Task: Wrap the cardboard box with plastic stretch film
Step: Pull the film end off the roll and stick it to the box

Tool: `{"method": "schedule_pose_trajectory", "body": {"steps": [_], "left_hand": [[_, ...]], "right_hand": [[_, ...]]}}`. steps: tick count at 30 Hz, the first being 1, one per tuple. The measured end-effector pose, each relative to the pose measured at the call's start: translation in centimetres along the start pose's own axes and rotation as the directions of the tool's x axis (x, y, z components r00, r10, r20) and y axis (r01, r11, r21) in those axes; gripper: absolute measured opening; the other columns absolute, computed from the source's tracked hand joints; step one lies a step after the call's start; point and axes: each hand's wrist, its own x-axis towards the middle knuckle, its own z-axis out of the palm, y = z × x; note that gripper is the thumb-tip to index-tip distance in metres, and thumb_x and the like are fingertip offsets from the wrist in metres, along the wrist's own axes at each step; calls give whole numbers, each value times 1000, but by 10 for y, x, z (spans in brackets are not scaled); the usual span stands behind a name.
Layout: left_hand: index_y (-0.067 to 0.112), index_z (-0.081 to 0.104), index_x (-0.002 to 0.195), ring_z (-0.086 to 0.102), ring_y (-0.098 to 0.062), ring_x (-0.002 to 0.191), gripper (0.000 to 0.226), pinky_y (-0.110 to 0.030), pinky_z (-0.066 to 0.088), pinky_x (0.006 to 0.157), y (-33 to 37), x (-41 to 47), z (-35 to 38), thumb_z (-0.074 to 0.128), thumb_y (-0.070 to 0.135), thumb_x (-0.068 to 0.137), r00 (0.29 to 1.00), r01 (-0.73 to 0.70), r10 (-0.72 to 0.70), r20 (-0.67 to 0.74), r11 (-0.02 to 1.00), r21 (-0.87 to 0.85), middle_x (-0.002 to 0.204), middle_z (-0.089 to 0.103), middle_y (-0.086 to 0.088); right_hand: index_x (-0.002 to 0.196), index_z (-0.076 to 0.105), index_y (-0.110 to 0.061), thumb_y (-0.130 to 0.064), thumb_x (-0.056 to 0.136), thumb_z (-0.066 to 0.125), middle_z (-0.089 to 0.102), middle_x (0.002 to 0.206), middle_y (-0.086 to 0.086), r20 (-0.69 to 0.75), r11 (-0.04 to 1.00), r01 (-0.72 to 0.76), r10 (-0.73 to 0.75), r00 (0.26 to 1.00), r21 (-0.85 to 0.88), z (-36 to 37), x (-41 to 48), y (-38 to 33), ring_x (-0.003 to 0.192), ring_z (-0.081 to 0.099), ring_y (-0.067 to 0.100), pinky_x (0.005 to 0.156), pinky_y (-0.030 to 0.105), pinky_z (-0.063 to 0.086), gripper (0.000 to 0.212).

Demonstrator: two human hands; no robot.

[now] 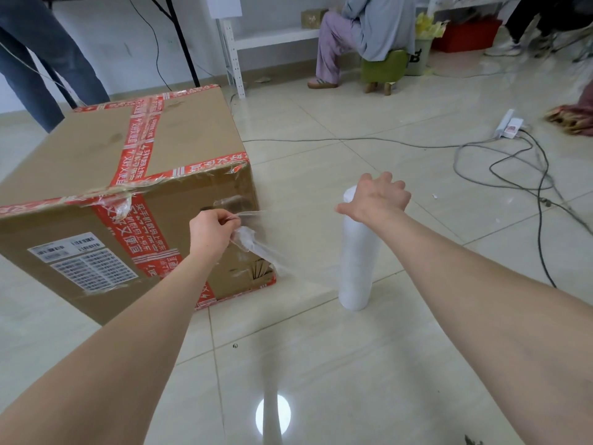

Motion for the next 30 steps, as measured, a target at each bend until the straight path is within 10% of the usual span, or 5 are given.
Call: {"method": "schedule_pose_trajectory", "body": {"steps": [6,14,23,30], "left_hand": [[7,71,94,63,-23,78,12,-27,49,72,2,2,0,61,12,90,991,82,-84,-106,996,-25,87,68,-8],[6,70,98,59,-16,71,14,-24,45,67,1,2,0,60,13,91,988,97,-99,-121,995,-27,84,65,-6],[8,70,95,54,-8,62,14,-18,40,58,-3,9,1,58,13,92,982,91,-91,-164,996,-7,78,64,-2],[8,69,98,59,-16,69,15,-24,44,63,-2,5,4,58,15,92,984,112,-110,-142,994,2,83,67,-7]], "right_hand": [[137,36,-25,-24,80,60,41,131,2,67,980,154,-163,984,127,-1,6,10,121,37,29,77,33,37,62],[126,40,-21,-49,69,69,41,121,6,104,988,-8,-9,995,156,1,4,10,86,48,27,52,27,30,70],[138,39,-25,-19,70,70,37,138,3,122,918,201,-255,959,342,1,28,14,124,40,31,88,34,45,76],[130,45,-28,-33,76,66,36,129,8,91,953,141,-171,981,267,2,27,14,116,44,34,79,34,41,58]]}}
